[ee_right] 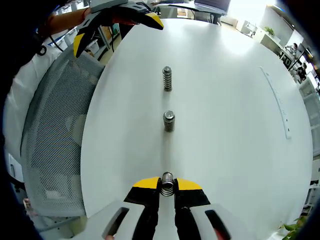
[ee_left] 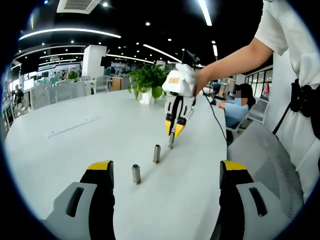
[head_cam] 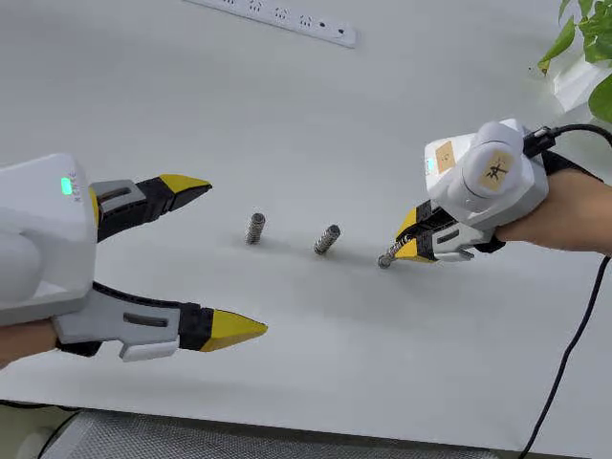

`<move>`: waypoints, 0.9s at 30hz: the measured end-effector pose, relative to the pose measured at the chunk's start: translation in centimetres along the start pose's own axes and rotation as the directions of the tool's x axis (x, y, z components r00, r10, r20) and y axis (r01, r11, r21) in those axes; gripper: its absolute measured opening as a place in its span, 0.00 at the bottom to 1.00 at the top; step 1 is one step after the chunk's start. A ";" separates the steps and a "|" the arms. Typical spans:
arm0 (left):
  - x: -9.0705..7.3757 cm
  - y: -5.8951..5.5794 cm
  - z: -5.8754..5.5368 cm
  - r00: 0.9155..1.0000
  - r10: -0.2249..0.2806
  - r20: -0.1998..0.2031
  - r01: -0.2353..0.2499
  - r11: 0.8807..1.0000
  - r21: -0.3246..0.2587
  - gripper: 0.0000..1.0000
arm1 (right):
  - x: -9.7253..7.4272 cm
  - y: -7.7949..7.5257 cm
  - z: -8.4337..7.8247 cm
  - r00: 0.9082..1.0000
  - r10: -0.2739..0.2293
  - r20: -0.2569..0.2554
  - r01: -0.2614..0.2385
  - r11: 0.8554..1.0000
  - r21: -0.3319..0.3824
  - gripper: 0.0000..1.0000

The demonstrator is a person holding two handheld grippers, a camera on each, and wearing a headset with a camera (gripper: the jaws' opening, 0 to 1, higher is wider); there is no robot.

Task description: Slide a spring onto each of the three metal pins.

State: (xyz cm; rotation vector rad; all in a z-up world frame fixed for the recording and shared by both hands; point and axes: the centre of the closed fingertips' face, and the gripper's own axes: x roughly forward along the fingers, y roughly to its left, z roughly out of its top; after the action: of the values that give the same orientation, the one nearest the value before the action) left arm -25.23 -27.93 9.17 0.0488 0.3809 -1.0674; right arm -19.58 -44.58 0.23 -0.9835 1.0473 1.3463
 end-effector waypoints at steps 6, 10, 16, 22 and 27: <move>0.0 -0.1 -0.1 1.000 -0.002 -0.001 0.002 1.000 -0.004 0.86 | 0.8 0.1 -0.3 1.000 0.002 -0.004 -0.002 1.000 0.003 0.07; 0.0 -0.1 0.0 1.000 -0.001 0.000 0.001 1.000 -0.004 0.86 | 0.9 0.1 -0.3 1.000 0.001 -0.006 -0.001 1.000 -0.001 0.07; 0.0 -0.1 0.0 1.000 0.000 0.001 0.000 1.000 -0.003 0.86 | 1.3 0.0 -0.5 1.000 0.003 -0.003 -0.003 1.000 0.005 0.07; 0.0 -0.2 0.1 1.000 0.000 0.000 0.000 1.000 -0.003 0.86 | 1.7 0.0 -0.8 1.000 -0.004 -0.020 0.003 1.000 -0.016 0.08; 0.1 -0.1 0.1 1.000 0.000 -0.003 0.000 1.000 -0.003 0.86 | 1.7 0.0 -0.7 1.000 -0.003 -0.012 0.003 1.000 -0.006 0.08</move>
State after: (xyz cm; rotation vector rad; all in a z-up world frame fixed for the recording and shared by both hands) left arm -25.28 -28.05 9.21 0.0479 0.3846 -1.0669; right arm -19.66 -44.79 -1.63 -0.9984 1.0511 1.3429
